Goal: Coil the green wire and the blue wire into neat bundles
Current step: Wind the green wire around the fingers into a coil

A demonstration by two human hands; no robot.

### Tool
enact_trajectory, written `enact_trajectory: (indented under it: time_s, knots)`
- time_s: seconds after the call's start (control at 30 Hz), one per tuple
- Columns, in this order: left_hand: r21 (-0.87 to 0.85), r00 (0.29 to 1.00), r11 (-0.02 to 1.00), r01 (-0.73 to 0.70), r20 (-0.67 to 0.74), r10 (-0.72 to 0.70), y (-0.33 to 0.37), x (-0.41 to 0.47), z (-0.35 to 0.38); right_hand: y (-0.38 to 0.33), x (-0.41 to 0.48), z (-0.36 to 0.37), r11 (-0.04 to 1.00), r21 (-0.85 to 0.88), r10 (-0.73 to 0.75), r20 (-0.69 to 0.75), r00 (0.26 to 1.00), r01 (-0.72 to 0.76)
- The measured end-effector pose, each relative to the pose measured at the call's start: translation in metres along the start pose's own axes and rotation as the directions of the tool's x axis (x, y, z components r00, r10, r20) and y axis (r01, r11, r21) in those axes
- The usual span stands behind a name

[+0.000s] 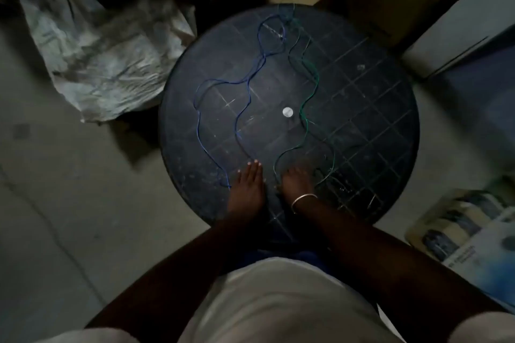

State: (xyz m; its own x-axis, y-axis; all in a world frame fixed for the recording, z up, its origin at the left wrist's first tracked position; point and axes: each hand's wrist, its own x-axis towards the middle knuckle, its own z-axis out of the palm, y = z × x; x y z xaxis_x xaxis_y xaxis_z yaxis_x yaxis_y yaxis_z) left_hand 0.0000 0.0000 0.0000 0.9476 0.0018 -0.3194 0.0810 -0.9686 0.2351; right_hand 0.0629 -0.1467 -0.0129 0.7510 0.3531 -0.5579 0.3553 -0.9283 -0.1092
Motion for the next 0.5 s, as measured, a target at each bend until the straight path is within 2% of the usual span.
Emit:
enact_trajectory:
  time_s: [0.2, 0.37, 0.5]
  knots:
    - [-0.063, 1.000, 0.998, 0.029, -0.006, -0.029, 0.002, -0.006, -0.004, -0.005, 0.003, 0.004, 0.999, 0.011, 0.052, 0.091, 0.994, -0.053]
    - [-0.132, 0.995, 0.988, 0.080, -0.044, -0.086, 0.002, -0.006, -0.014, -0.005, 0.005, 0.013, 0.993, 0.097, 0.064, 0.071, 0.995, -0.071]
    - [-0.339, 0.952, 0.891, 0.302, 0.056, -0.301, 0.003, -0.009, -0.022, -0.011, -0.001, 0.009, 0.965, 0.247, 0.075, 0.044, 0.996, -0.083]
